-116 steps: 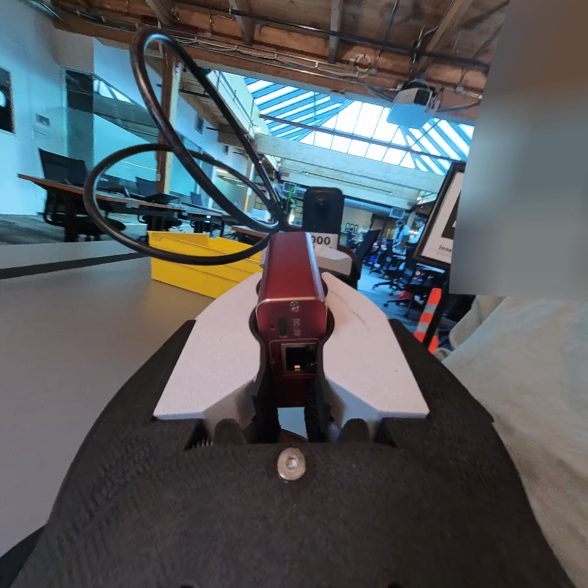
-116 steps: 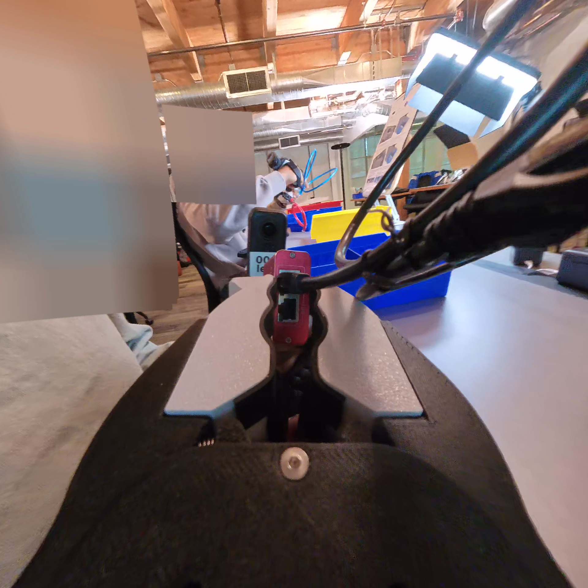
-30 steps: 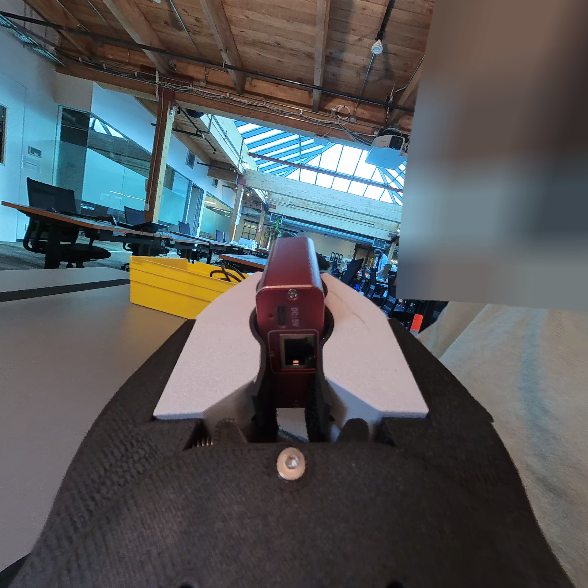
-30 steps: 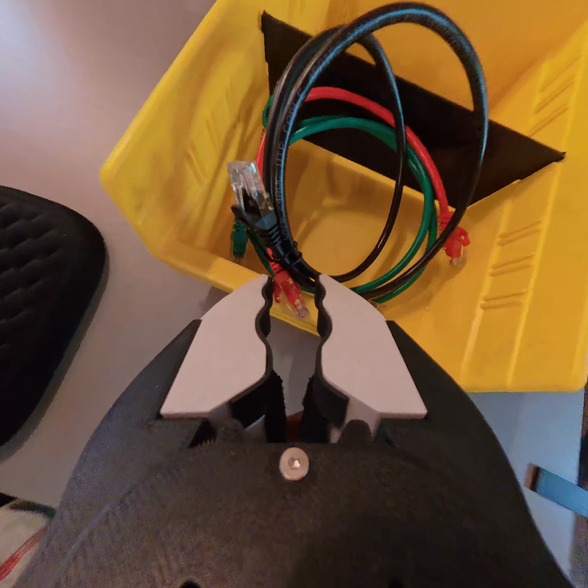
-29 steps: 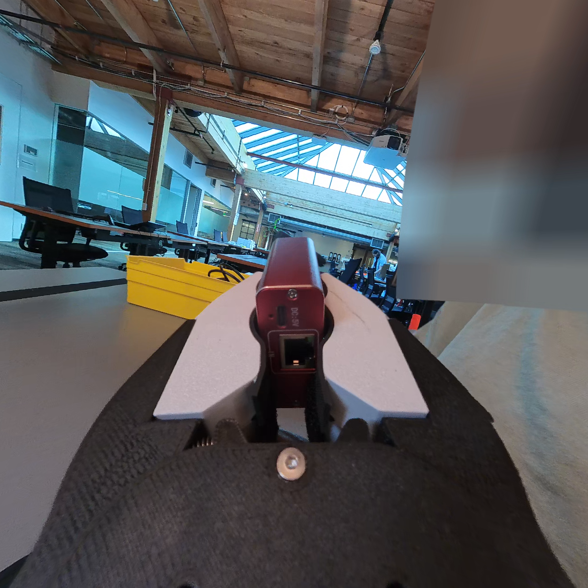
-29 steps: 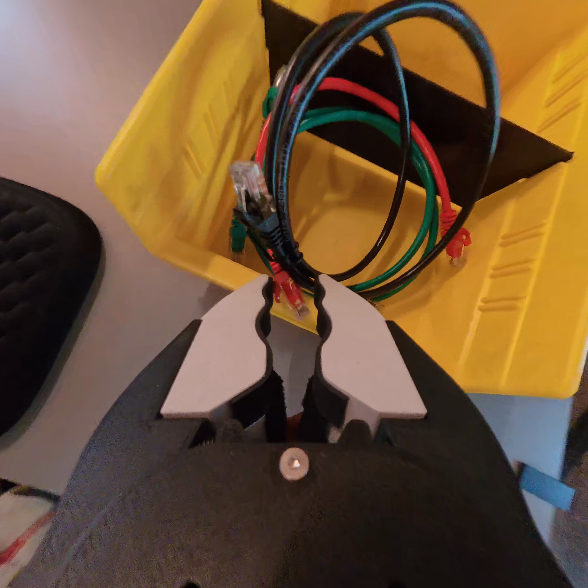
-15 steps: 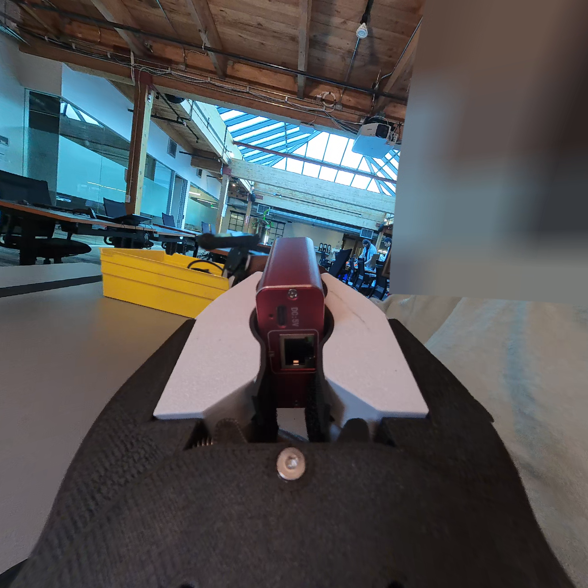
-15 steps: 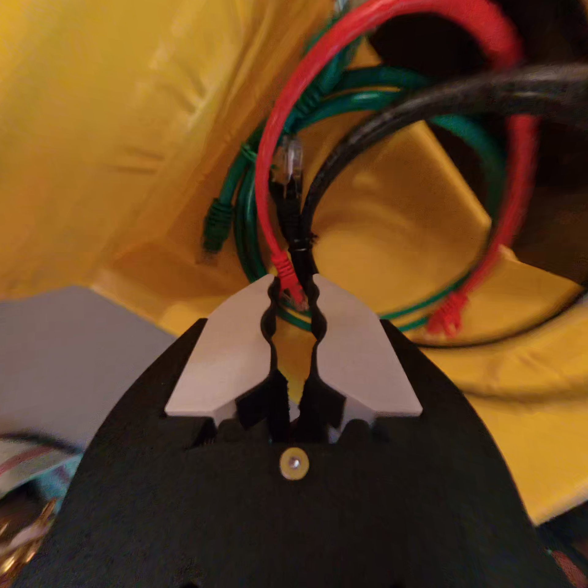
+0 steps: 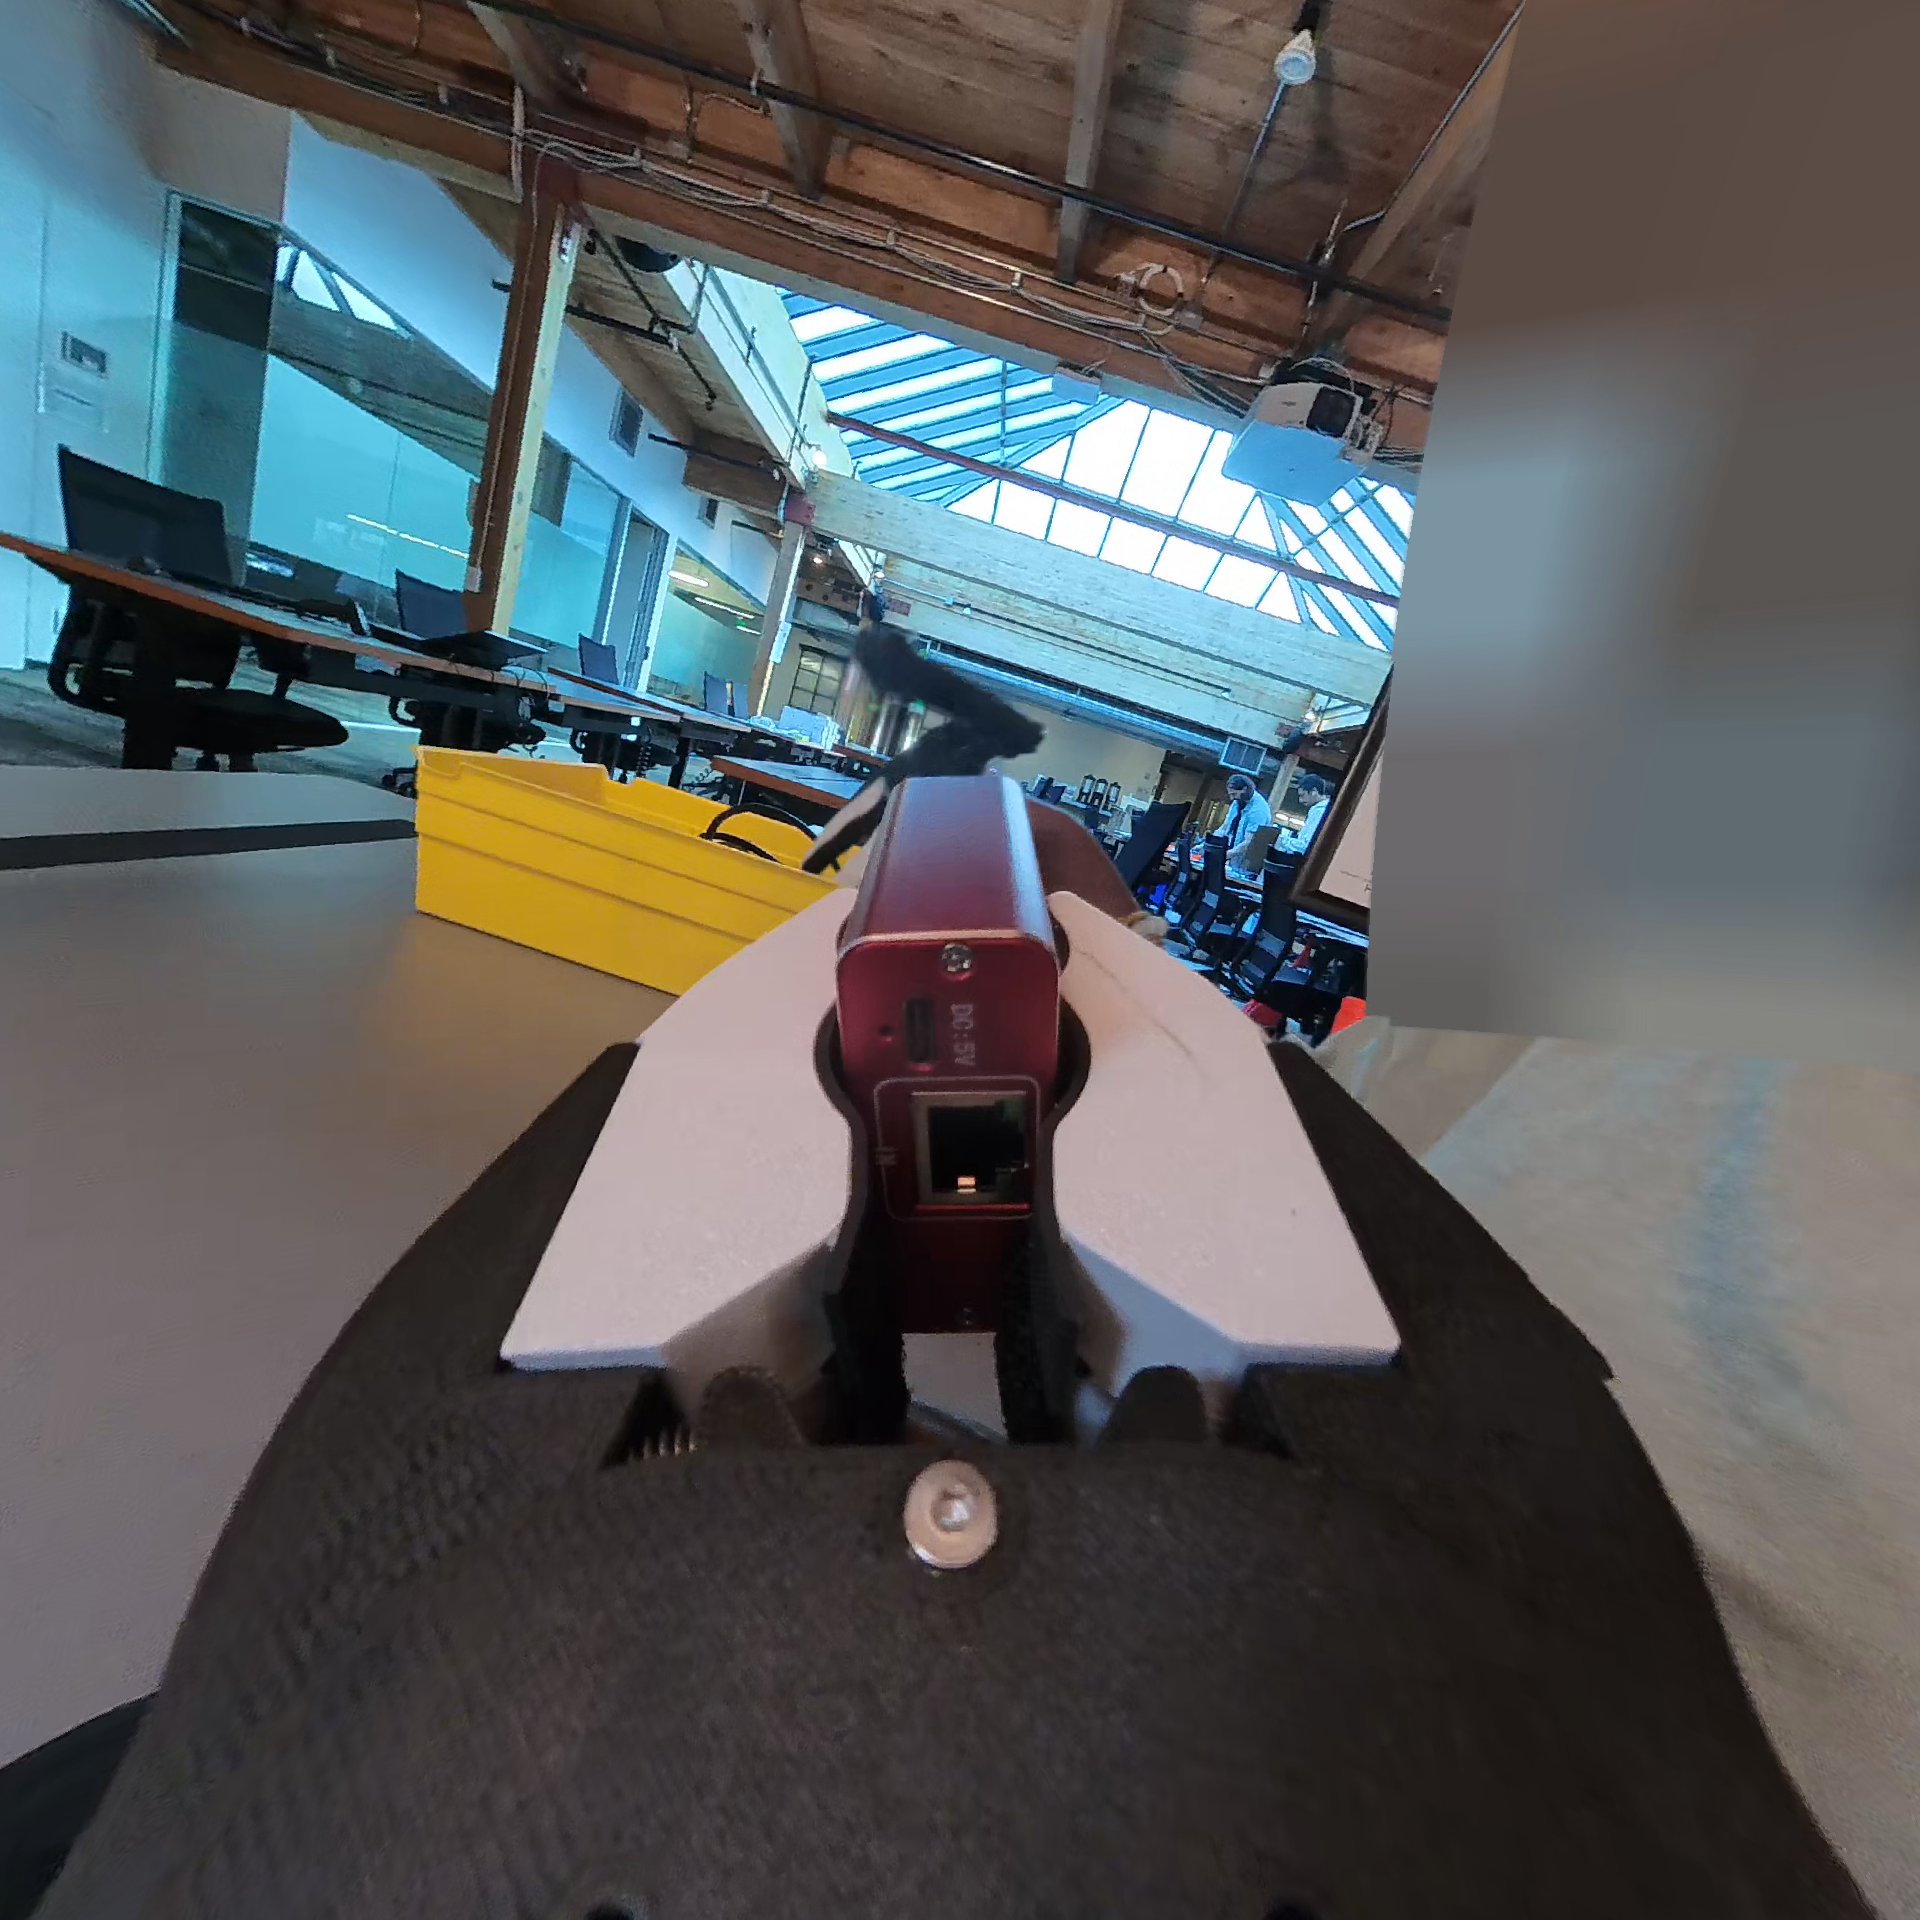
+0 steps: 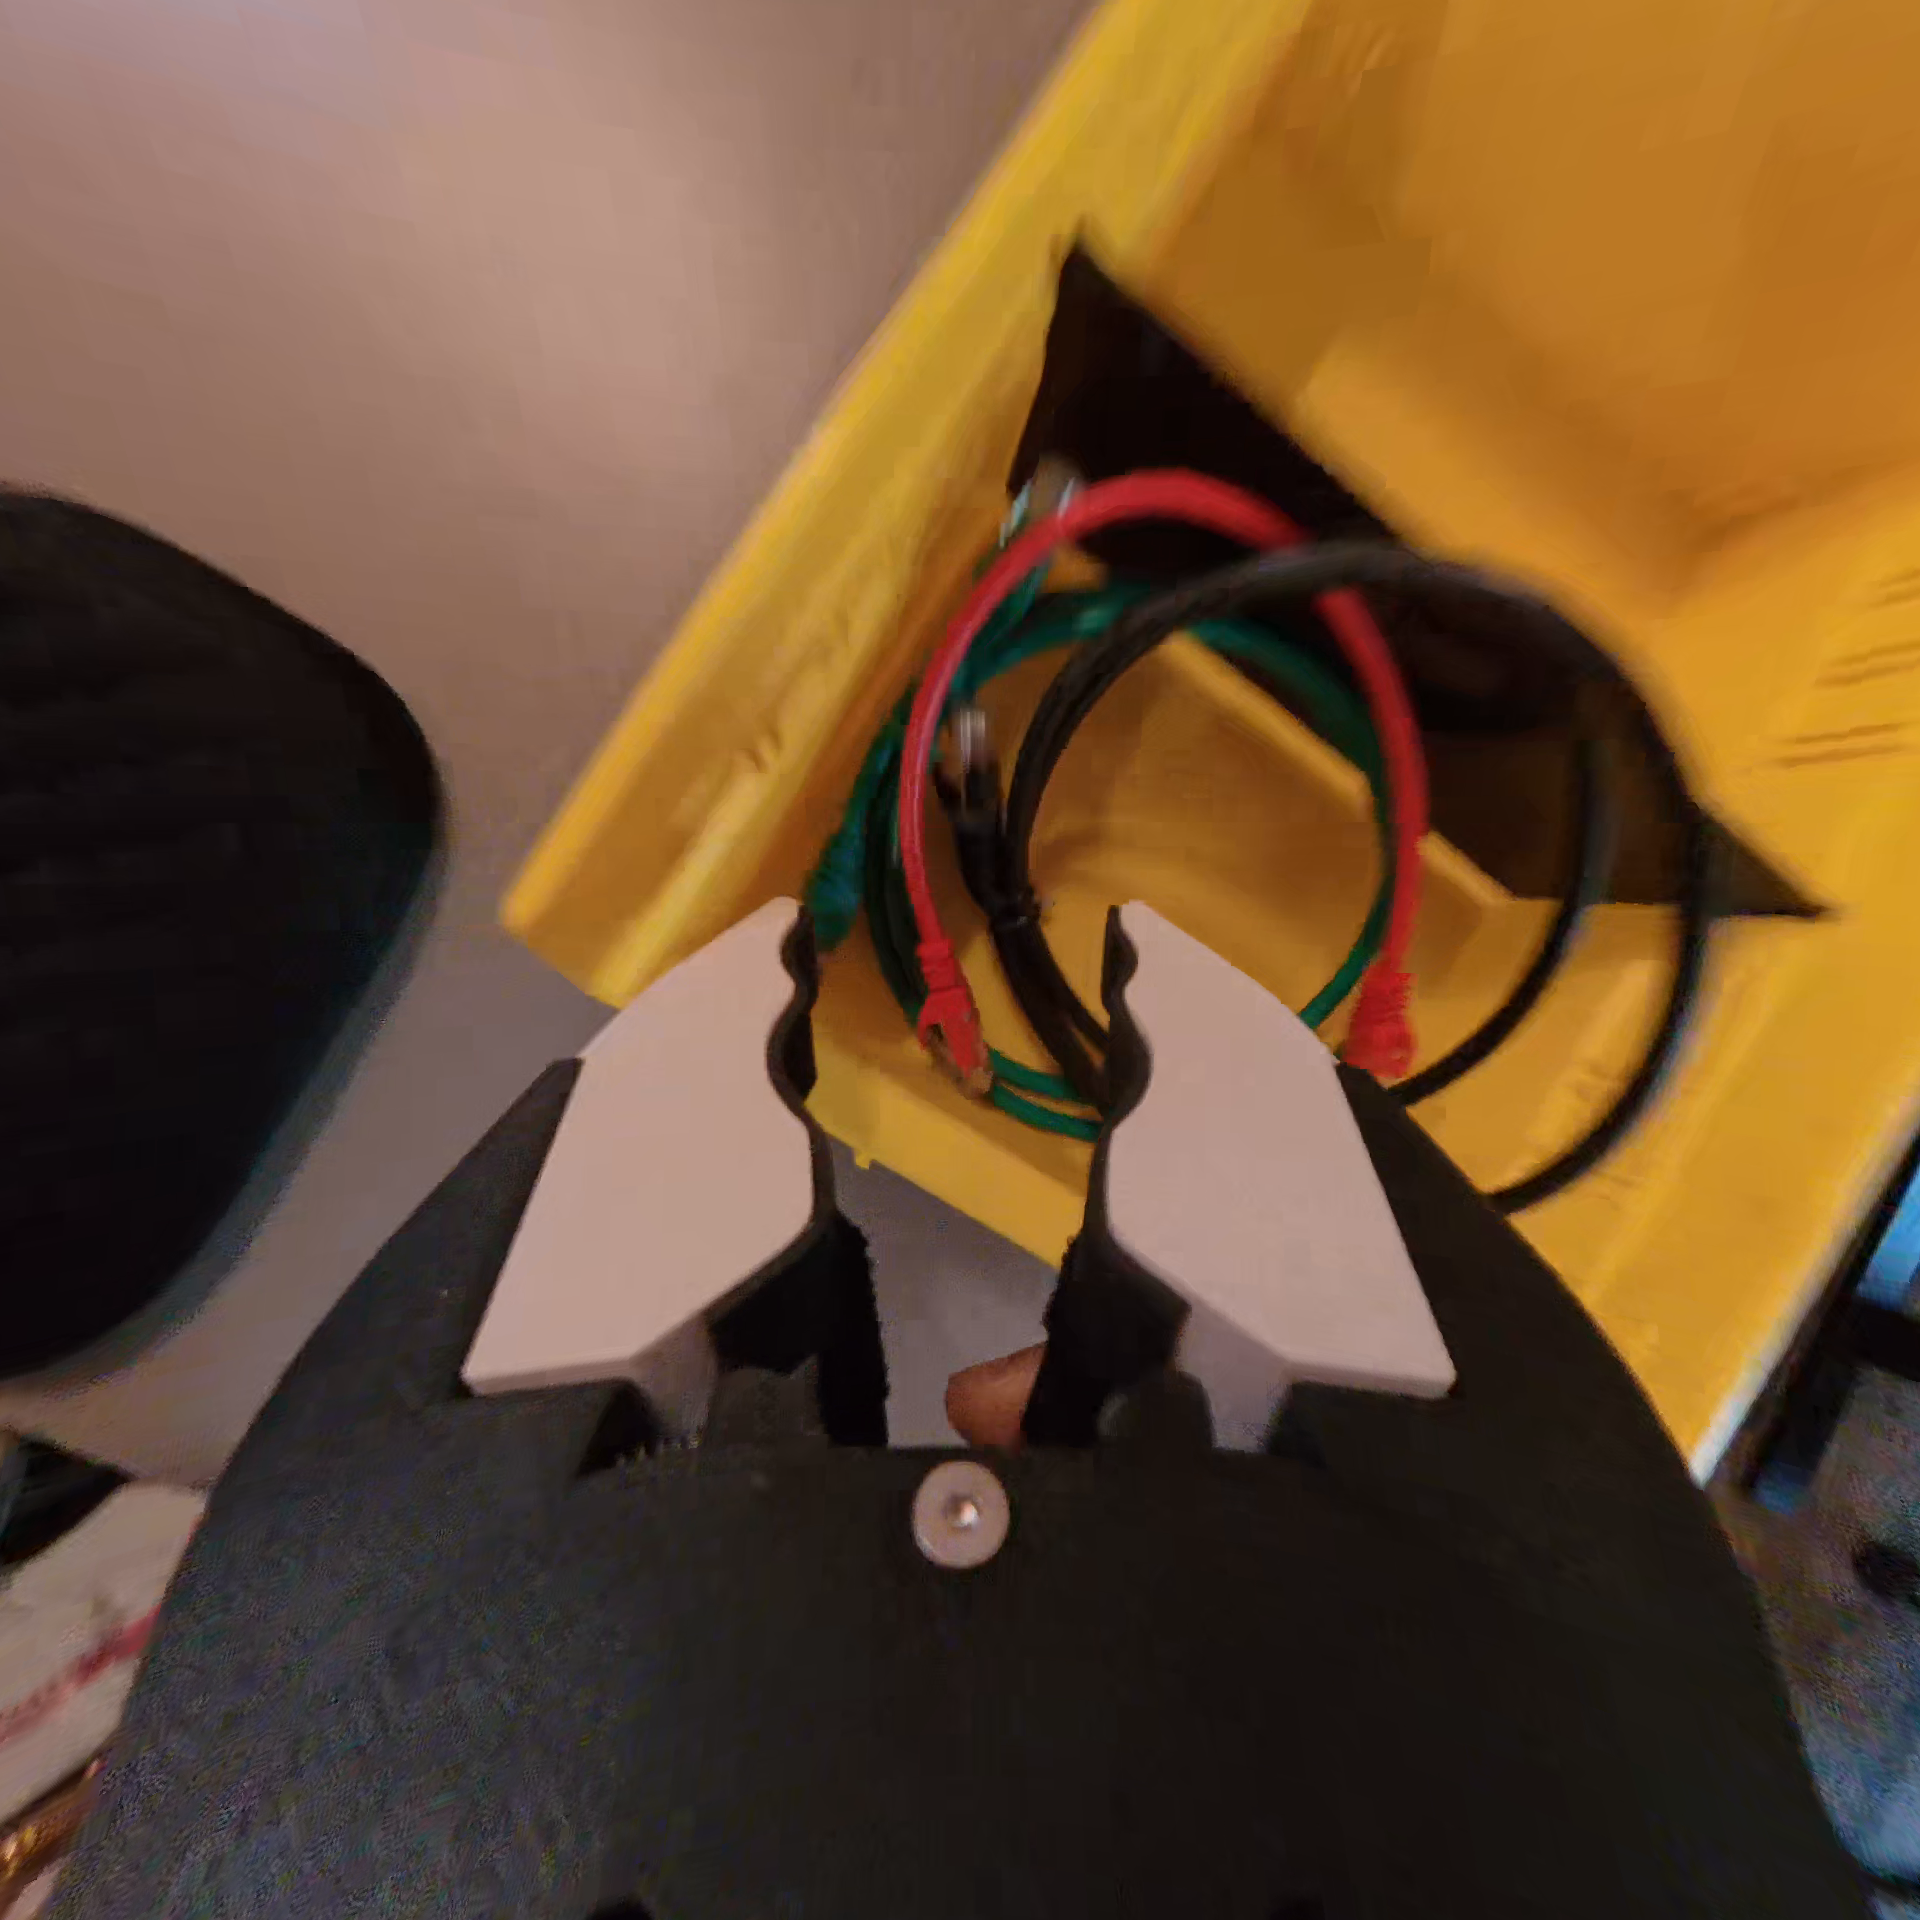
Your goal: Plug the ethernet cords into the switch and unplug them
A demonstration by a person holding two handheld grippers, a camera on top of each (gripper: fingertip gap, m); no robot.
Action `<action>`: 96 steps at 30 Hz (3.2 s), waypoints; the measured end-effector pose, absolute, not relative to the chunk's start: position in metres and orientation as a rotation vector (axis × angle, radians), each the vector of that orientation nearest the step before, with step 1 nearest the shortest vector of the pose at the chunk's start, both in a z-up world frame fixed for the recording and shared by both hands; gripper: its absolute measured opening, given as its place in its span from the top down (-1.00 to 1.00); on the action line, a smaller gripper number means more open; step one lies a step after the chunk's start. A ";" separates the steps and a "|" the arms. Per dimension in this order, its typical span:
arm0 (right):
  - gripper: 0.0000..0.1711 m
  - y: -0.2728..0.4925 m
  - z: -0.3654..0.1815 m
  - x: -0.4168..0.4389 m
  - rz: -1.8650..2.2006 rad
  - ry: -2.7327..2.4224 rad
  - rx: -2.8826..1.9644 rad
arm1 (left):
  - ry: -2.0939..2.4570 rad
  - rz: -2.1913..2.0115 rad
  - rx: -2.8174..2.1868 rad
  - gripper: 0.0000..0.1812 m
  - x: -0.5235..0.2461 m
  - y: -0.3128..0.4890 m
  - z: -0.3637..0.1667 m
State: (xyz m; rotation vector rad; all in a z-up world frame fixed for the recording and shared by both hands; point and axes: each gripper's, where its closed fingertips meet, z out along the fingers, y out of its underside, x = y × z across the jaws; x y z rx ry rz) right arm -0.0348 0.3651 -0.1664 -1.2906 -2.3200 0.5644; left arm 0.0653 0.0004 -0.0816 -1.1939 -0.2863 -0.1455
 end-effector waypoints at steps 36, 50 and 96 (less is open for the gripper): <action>0.70 0.268 -0.024 -0.090 1.190 -1.680 -0.898 | -0.319 -0.043 -1.109 0.36 0.058 -0.004 -0.072; 0.70 0.400 -0.159 -0.230 0.573 -1.958 -1.542 | -0.329 0.004 -1.162 0.39 0.053 -0.001 -0.078; 0.73 0.249 -0.196 -0.076 0.640 -2.096 -1.253 | -0.374 0.267 -1.315 0.43 0.037 -0.003 -0.092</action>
